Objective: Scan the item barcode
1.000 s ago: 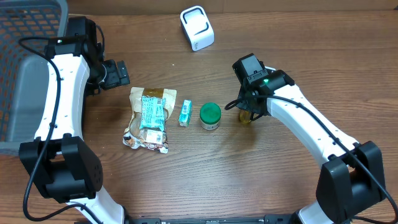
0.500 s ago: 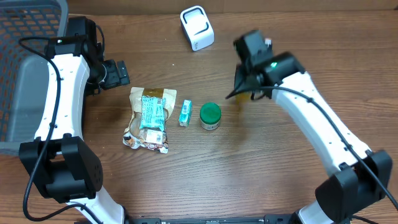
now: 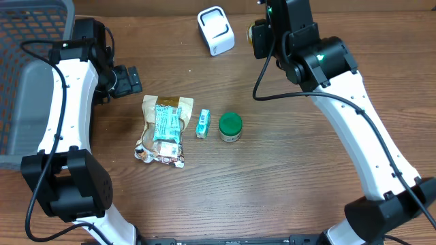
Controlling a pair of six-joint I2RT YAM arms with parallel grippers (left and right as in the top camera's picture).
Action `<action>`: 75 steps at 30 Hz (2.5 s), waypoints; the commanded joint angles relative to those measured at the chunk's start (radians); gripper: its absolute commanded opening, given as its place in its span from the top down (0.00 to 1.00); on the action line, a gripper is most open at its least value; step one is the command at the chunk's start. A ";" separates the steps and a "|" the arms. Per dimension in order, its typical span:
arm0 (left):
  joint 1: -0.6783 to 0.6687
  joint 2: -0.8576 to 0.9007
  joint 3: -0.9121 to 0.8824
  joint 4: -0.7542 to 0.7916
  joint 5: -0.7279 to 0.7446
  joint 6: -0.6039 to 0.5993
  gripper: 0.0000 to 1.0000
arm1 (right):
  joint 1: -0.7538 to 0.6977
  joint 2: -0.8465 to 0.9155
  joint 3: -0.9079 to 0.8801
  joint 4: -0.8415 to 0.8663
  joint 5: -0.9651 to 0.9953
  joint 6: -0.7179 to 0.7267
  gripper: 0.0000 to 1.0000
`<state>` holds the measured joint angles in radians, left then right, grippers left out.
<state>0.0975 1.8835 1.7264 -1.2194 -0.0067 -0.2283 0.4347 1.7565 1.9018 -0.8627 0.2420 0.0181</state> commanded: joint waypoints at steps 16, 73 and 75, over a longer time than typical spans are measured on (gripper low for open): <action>-0.006 -0.006 -0.005 0.001 0.007 0.015 0.00 | 0.074 0.284 0.022 0.382 0.125 -0.587 0.96; -0.006 -0.006 -0.005 0.001 0.007 0.015 0.00 | 0.120 0.619 0.022 0.940 0.296 -0.718 0.96; -0.006 -0.006 -0.005 0.001 0.007 0.015 0.01 | 0.121 0.617 0.022 0.940 0.297 -0.718 0.96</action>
<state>0.0975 1.8835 1.7264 -1.2194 -0.0071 -0.2283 0.5575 2.3837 1.9018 0.0677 0.5323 -0.7288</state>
